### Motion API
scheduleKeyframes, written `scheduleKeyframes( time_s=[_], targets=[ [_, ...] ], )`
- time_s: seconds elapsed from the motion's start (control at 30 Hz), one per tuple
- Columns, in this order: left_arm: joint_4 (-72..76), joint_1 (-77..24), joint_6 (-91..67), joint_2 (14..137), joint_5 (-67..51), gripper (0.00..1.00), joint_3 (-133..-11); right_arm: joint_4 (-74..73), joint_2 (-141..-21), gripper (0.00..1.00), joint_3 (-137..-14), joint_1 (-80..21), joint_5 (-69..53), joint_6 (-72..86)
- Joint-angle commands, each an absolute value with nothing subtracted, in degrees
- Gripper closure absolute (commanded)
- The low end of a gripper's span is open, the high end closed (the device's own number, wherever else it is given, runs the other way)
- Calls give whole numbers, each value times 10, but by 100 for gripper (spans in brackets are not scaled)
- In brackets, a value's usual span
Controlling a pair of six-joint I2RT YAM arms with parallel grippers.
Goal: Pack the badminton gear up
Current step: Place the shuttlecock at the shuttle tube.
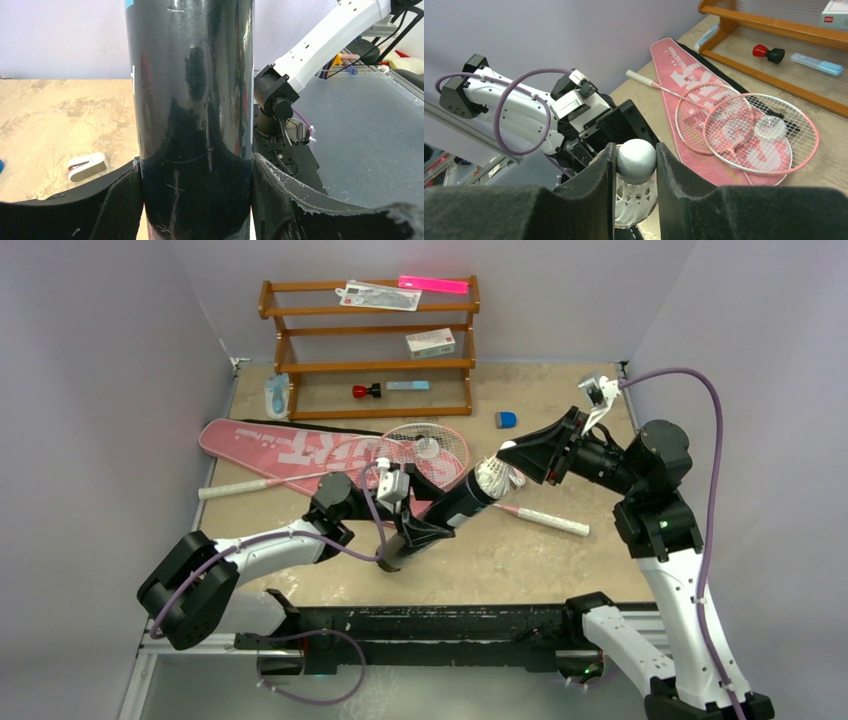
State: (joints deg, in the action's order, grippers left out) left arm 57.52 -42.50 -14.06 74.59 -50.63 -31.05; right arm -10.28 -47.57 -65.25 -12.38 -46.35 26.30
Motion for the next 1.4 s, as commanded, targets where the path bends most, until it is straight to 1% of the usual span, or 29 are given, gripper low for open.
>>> scheduleKeyframes(
  time_s=[0.0, 0.2, 0.57, 0.73, 1.0, 1.37],
  targets=[
    [630, -429, -145, 742, -526, 50, -328, -61, -468, 100, -636, -123, -428, 247],
    [640, -427, -159, 746, -517, 50, -327, -31, -455, 100, -612, -122, -418, 256],
    [609, -424, -169, 751, -506, 50, -340, -3, -452, 100, -592, -132, -420, 274],
    [654, -413, -212, 763, -500, 50, -333, 54, -434, 100, -553, -141, -420, 299],
    [690, -399, -248, 776, -492, 50, -328, 87, -421, 100, -524, -149, -408, 309],
    [687, -394, -250, 785, -503, 50, -333, 79, -440, 100, -510, -237, -358, 292]
  ],
)
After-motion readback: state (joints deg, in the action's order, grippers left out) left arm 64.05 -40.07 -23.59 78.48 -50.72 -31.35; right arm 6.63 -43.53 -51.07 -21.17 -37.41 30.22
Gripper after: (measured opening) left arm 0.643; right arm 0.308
